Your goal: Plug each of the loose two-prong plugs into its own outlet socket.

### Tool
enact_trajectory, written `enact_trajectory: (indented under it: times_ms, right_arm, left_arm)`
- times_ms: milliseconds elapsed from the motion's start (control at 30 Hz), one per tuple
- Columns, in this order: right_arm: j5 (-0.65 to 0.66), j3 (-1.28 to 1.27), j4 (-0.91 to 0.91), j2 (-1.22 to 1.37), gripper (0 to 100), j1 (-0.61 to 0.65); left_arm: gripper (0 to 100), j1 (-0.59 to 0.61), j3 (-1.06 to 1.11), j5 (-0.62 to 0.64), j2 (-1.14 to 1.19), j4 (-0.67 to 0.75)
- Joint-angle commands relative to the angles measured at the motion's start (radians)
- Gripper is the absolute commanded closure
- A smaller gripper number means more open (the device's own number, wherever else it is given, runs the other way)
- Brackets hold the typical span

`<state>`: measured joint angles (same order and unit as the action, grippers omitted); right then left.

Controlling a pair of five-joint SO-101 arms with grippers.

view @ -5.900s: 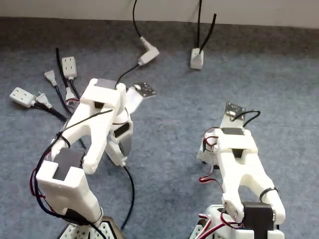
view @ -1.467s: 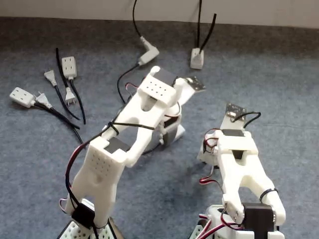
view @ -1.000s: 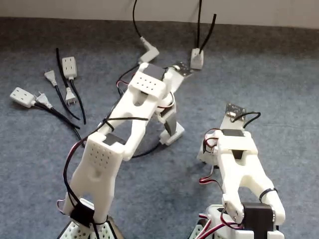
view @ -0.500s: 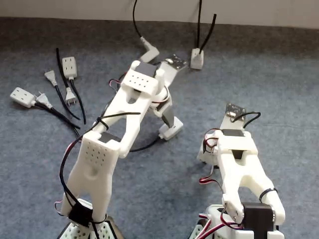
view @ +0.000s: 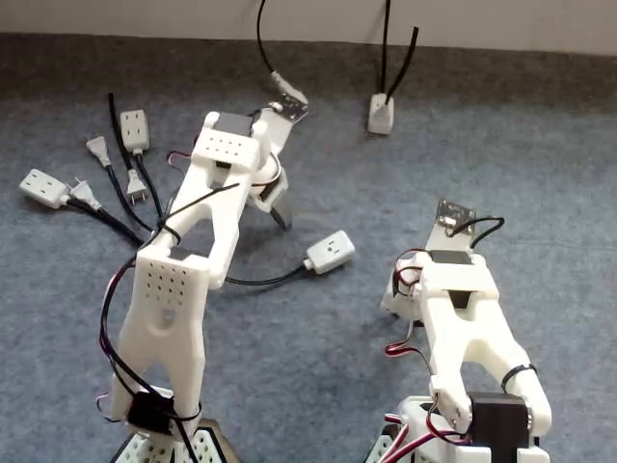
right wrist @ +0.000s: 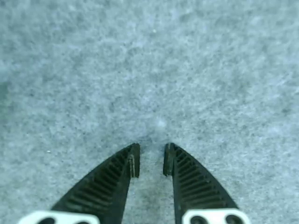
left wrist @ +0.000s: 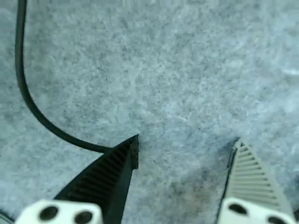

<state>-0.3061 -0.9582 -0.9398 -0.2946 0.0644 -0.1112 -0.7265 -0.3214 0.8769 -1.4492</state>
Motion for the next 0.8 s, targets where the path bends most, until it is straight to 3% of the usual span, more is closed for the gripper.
enact_trajectory:
  times_ms: [0,67,267,400,533,600,767]
  right_arm:
    - [0.012,0.004,0.01,-0.001,89.3,-0.004]
    - [0.012,0.005,0.01,-0.001,89.3,-0.004]
    - [0.012,0.004,0.021,-0.001,89.3,-0.005]
    - [0.009,-0.001,0.039,-0.007,89.3,-0.031]
    - [-0.005,0.008,0.044,-0.005,89.3,-0.193]
    - [-0.074,0.01,0.045,-0.01,89.3,-0.243]
    - [-0.109,0.008,0.079,-0.002,89.3,-0.251]
  left_arm:
    - [69,0.008,-0.045,0.0,-0.028,0.002]
    - [69,0.002,-0.107,0.044,-0.028,-0.021]
    - [69,-0.157,-0.372,0.066,-0.028,-0.341]
    - [69,-0.272,-0.283,0.06,-0.05,-0.336]
    - [69,-0.351,-0.189,0.06,-0.094,-0.336]
    - [69,-0.377,-0.148,0.058,-0.127,-0.336]
    - [69,-0.407,-0.065,-0.034,-0.162,-0.331]
